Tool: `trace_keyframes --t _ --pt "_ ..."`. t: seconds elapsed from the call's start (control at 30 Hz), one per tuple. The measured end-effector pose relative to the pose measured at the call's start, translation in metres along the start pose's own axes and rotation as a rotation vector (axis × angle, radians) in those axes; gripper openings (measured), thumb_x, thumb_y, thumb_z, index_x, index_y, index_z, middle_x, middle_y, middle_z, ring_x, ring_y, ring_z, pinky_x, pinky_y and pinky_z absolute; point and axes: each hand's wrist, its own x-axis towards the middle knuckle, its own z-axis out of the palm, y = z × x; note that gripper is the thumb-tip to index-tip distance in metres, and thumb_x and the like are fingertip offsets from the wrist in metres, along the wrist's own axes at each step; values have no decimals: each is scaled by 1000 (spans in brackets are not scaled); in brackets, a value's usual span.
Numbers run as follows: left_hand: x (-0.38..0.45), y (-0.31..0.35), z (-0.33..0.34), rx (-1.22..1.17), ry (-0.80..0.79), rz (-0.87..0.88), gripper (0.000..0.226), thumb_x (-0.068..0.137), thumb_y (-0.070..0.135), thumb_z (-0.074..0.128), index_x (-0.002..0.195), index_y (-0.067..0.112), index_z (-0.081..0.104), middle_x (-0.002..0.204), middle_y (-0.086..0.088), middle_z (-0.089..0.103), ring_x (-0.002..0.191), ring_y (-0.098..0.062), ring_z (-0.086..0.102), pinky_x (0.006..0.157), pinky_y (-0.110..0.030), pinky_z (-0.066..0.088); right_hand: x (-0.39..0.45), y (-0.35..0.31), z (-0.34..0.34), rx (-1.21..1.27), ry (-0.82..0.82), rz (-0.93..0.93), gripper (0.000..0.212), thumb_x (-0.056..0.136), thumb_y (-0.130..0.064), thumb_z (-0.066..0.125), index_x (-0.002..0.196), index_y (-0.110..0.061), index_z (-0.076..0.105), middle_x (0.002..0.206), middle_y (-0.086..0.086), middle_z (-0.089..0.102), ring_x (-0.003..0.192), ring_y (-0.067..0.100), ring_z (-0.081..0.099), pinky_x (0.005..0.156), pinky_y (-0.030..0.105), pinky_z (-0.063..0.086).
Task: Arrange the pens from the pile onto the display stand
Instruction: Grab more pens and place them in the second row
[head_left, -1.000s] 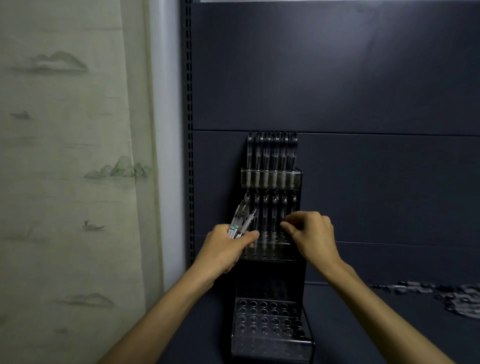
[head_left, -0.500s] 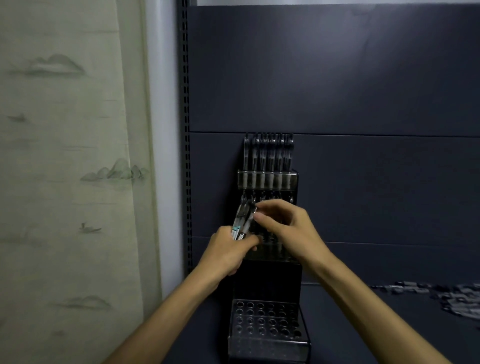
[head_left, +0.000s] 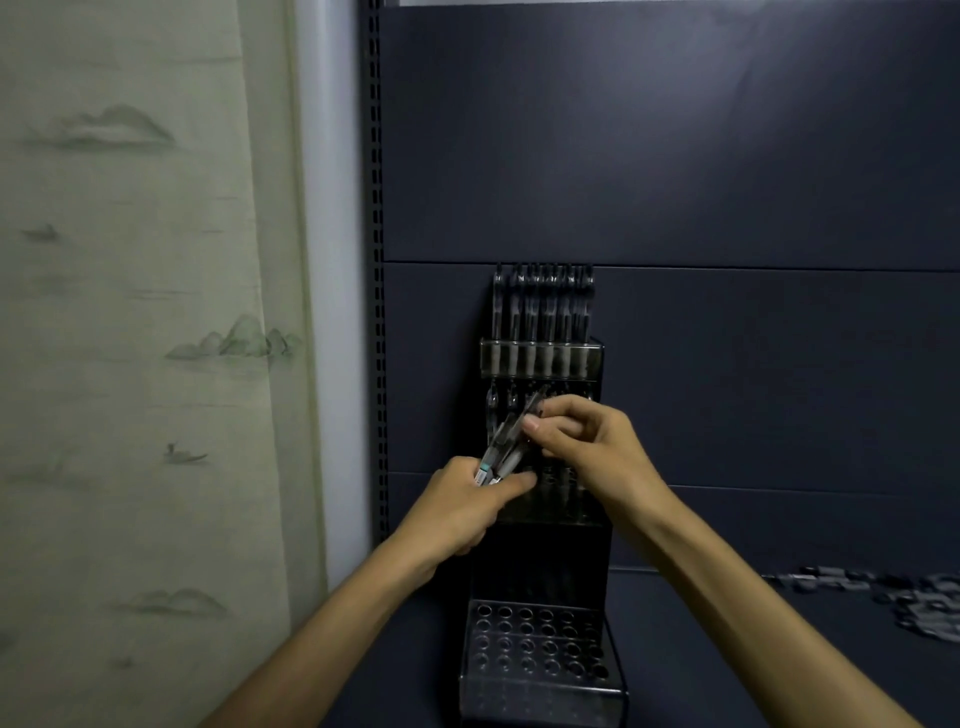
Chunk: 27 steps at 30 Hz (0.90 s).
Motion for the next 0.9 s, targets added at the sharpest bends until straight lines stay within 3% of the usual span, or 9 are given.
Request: trace_keyframes --t 0.13,0.3,0.37,0.43,0.53,0.67,0.9 --pt "2 -1 2 -24 -14 -1 31 92 40 69 85 15 51 48 4 37 37 -12 26 38 -24 21 -1 1 -5 -19 -58 -33 8 91 -3 67 94 -7 73 92 5 78 89 10 73 77 17 53" --pt "6 0 5 -14 -9 3 30 91 35 71 81 15 50 47 4 37 36 -12 28 38 -24 22 -1 2 -6 15 23 -48 8 94 -6 64 93 2 65 96 16 76 77 5 72 68 12 51" --pt "8 0 4 -12 -4 -2 29 90 33 71 82 14 51 48 3 36 36 -12 27 39 -24 22 2 3 -11 93 90 -64 19 96 -9 61 99 10 60 97 19 76 90 16 75 80 19 54" --pt "10 -1 0 -2 9 -3 30 90 31 71 78 14 50 48 1 35 36 -13 26 40 -23 21 8 3 -19 144 200 -80 20 98 -13 61 102 6 60 95 15 77 97 24 74 88 30 56" --pt "11 -3 -6 8 43 4 37 91 30 71 67 16 46 46 2 35 35 -13 27 39 -23 22 17 2 -38 148 411 -94 14 98 -16 62 101 -2 63 87 12 77 91 27 75 84 35 61" --pt "11 -6 -9 -8 75 15 38 92 27 69 65 17 43 45 3 35 34 -12 28 38 -22 23 18 2 -57 -88 558 -146 18 97 -24 66 105 -8 64 87 9 75 84 19 75 77 35 62" --pt "12 -4 -12 -12 129 44 34 91 24 69 67 14 47 43 2 36 33 -13 30 39 -22 25 16 10 -56 -406 517 -235 13 94 -22 69 105 -14 68 86 -4 71 77 5 72 72 27 62"
